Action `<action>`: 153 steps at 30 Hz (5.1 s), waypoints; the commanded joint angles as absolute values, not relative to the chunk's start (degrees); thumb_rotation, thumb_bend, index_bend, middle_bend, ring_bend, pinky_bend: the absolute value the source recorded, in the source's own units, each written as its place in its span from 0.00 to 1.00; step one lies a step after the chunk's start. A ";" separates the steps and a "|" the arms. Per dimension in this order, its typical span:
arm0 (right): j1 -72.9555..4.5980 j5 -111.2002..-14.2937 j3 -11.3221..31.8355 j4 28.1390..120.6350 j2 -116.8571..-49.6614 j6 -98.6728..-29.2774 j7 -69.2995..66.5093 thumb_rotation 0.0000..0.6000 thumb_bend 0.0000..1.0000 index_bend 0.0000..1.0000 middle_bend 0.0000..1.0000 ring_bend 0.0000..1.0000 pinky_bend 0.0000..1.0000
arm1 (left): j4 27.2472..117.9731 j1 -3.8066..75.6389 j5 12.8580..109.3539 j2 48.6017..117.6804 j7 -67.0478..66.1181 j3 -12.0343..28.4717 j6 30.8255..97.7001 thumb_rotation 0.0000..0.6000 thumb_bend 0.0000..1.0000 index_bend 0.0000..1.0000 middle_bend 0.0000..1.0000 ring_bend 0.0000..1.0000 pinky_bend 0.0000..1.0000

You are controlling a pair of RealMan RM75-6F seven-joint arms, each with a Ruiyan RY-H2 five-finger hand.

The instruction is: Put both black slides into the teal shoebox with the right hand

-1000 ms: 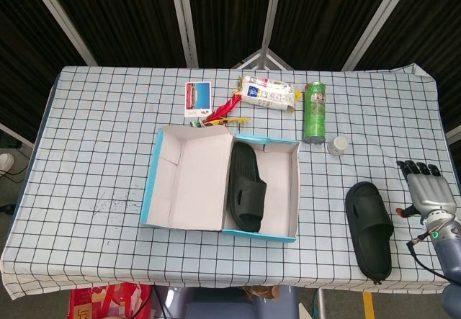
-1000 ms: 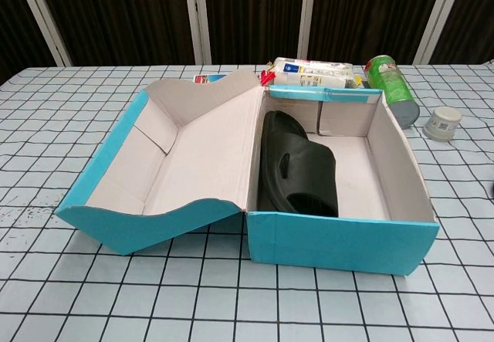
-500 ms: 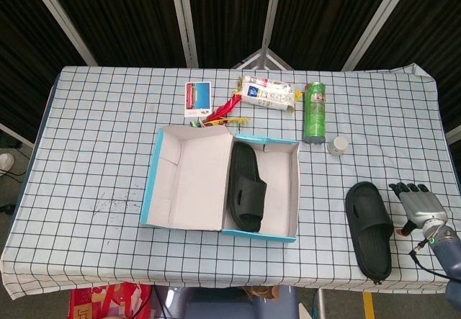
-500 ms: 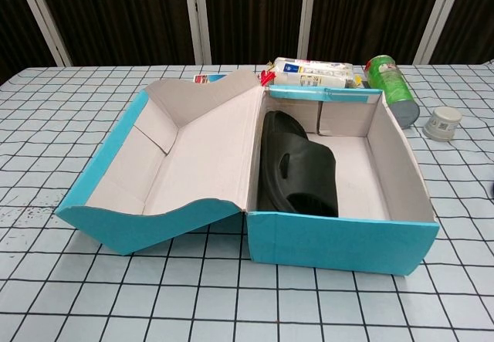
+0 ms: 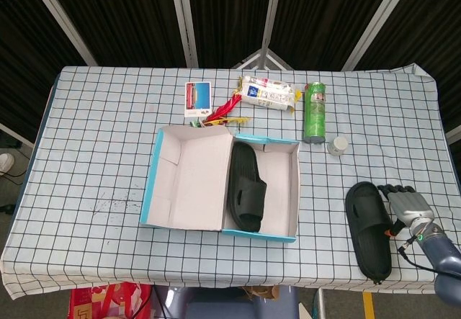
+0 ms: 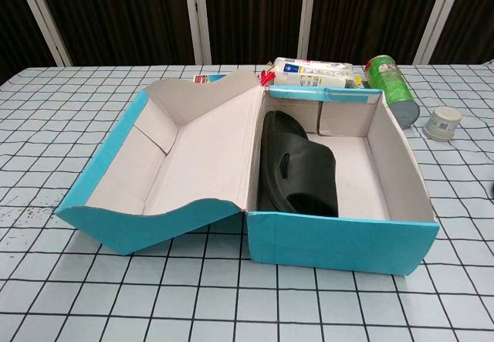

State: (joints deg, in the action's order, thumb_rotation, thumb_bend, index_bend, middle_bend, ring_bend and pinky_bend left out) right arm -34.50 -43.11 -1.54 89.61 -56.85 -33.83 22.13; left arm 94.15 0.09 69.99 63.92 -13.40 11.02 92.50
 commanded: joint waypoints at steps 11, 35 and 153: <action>-38.94 -38.58 -3.70 86.17 -59.98 -32.47 21.70 1.00 0.17 0.01 0.07 0.00 0.00 | 93.86 0.04 69.45 63.77 -12.91 11.22 92.33 1.00 0.37 0.10 0.04 0.00 0.09; -42.81 -36.55 -6.59 84.60 -62.60 -33.84 19.93 1.00 0.27 0.48 0.46 0.13 0.00 | 93.34 0.46 68.85 63.80 -12.47 11.44 91.50 1.00 0.37 0.10 0.04 0.00 0.09; -41.13 -63.82 12.76 89.12 -73.51 -49.49 -10.69 1.00 0.53 0.57 0.55 0.19 0.00 | 89.83 0.94 68.72 62.38 -3.56 11.72 87.99 1.00 0.37 0.10 0.04 0.00 0.09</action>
